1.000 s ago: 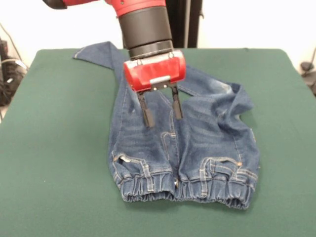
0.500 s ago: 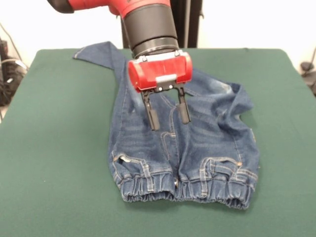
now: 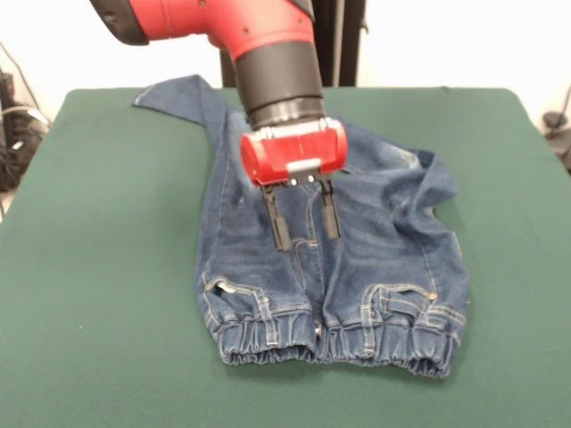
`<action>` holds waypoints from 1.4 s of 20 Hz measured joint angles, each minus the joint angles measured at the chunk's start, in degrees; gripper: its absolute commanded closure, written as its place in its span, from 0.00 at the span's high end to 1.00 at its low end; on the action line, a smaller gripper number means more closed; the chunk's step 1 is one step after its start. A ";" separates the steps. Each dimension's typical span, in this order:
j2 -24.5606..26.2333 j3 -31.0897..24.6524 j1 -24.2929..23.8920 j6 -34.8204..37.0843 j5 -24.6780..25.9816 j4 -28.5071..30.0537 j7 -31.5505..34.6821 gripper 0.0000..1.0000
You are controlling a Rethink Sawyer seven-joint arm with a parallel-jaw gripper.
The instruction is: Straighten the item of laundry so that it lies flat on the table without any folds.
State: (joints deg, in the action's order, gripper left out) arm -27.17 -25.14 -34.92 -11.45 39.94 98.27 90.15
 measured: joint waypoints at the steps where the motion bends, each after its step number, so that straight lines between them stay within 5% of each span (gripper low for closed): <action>1: 0.71 1.29 1.21 0.01 0.00 -0.54 0.00 1.00; 19: 7.32 9.21 8.11 -0.04 -0.04 -7.43 0.00 1.00; 20: 7.52 9.45 8.30 -0.05 -0.04 -7.69 0.00 0.00; 28: 7.47 11.23 10.32 0.14 -0.24 -8.63 0.00 0.00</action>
State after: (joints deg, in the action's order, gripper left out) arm -19.69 -13.91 -24.61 -11.31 39.71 89.64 90.15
